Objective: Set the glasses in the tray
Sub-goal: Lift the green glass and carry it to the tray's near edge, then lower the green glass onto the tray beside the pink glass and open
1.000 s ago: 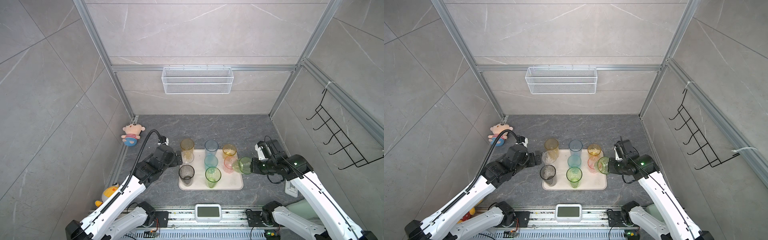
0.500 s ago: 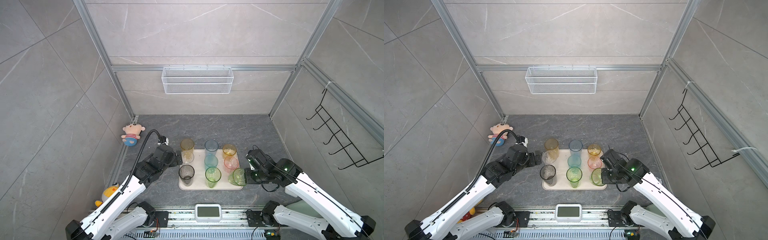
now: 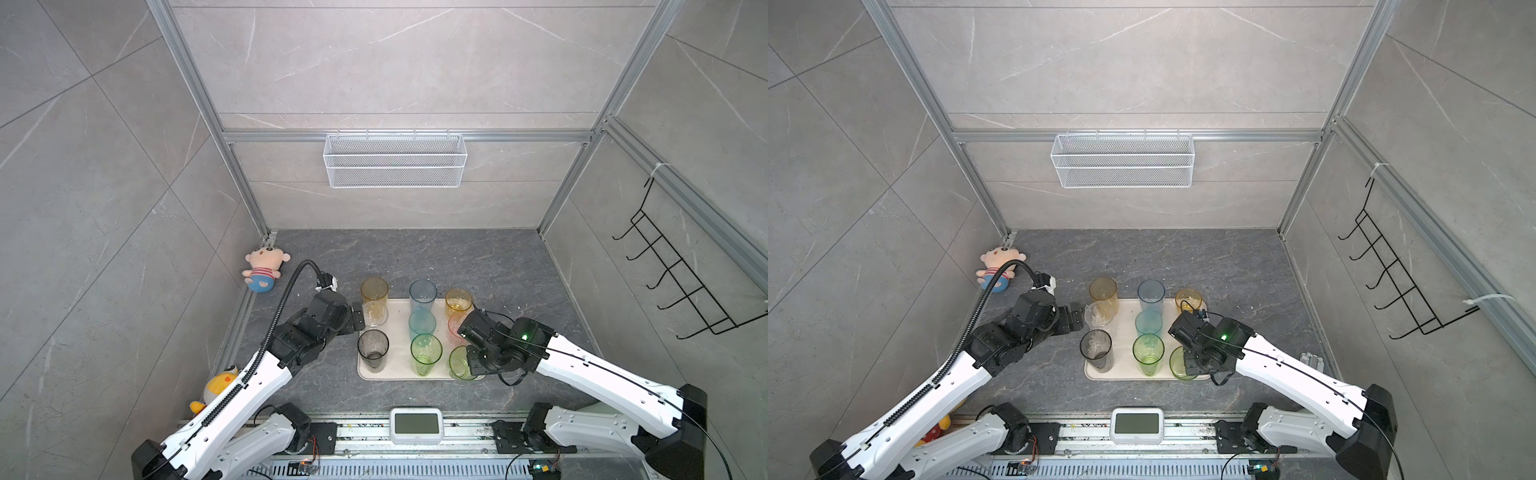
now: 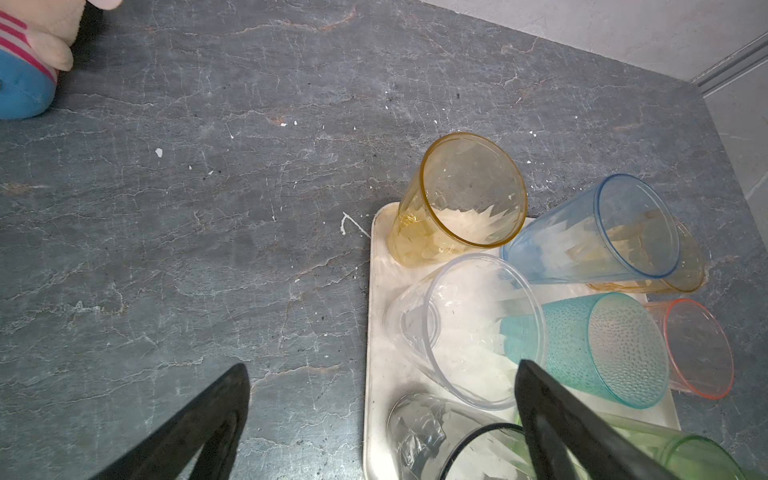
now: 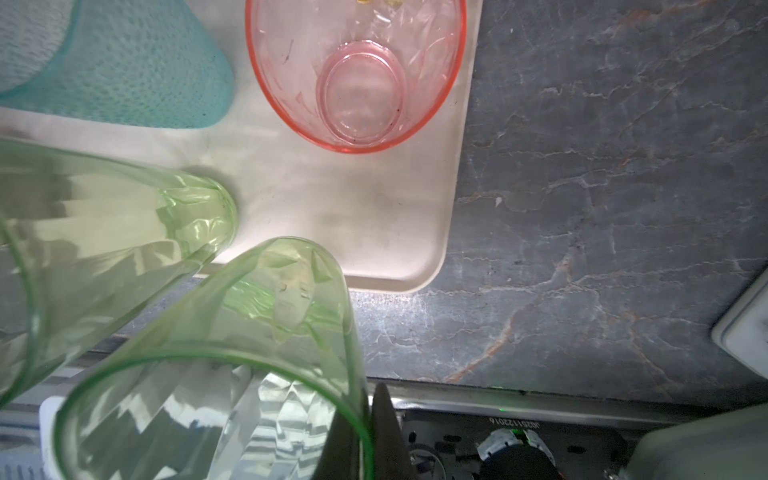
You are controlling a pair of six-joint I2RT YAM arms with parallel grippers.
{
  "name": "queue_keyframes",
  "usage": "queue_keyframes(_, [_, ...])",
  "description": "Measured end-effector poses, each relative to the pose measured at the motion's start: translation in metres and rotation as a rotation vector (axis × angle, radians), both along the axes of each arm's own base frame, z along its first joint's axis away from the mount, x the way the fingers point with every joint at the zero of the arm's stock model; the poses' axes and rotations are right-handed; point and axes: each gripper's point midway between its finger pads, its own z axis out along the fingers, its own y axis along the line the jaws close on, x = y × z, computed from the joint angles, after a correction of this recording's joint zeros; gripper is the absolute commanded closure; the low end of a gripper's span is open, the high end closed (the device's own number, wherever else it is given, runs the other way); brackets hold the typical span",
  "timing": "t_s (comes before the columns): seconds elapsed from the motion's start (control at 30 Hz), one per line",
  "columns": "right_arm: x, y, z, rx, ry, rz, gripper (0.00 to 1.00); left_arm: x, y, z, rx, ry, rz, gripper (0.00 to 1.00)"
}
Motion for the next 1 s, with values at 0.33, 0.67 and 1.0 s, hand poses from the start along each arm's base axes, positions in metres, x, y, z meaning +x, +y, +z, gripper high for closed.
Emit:
queue_keyframes(0.33, [0.011,0.004,-0.022,-0.054,-0.001,-0.01,1.0,-0.002,0.001,-0.002,0.0,0.0,0.001,0.0])
queue_keyframes(0.67, [0.017,0.001,-0.034,-0.093,0.0,-0.023,1.0,-0.002,0.001,-0.002,0.0,0.0,0.001,0.0])
queue_keyframes(1.0, [0.023,-0.009,-0.043,-0.087,0.007,-0.071,1.0,-0.002,0.001,-0.002,0.0,0.001,0.001,0.0])
